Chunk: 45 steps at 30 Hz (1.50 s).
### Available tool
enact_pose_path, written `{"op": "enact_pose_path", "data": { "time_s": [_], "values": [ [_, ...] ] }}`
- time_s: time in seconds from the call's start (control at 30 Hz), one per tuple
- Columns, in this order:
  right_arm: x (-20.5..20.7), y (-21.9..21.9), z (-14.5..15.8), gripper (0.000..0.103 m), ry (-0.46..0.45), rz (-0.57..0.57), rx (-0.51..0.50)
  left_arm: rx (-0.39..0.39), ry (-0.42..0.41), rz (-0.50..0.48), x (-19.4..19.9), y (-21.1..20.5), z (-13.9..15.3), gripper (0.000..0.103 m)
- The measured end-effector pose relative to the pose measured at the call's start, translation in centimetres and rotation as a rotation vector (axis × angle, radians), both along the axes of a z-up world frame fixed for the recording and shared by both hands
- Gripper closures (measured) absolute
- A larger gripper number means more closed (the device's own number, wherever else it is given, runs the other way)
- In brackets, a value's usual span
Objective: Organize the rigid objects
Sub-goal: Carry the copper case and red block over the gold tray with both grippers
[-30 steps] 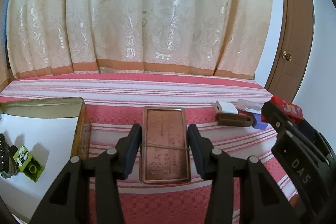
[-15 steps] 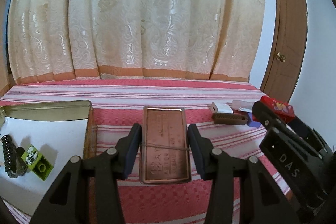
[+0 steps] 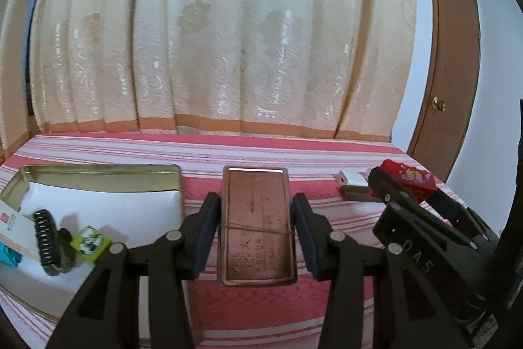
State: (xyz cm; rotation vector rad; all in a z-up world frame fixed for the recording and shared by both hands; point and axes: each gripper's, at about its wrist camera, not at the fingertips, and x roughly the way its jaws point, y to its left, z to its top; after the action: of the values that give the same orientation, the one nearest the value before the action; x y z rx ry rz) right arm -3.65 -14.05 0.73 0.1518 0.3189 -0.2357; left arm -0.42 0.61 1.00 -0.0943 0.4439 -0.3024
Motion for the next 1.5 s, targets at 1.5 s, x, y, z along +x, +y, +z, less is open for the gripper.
{"op": "enact_pose_path", "data": {
  "time_s": [1.5],
  "values": [
    [2.7, 18.0, 1.1, 0.032, -0.03, 0.324, 0.02, 0.067, 0.0, 0.384, 0.4, 17.9, -0.4, 0.058]
  ]
}}
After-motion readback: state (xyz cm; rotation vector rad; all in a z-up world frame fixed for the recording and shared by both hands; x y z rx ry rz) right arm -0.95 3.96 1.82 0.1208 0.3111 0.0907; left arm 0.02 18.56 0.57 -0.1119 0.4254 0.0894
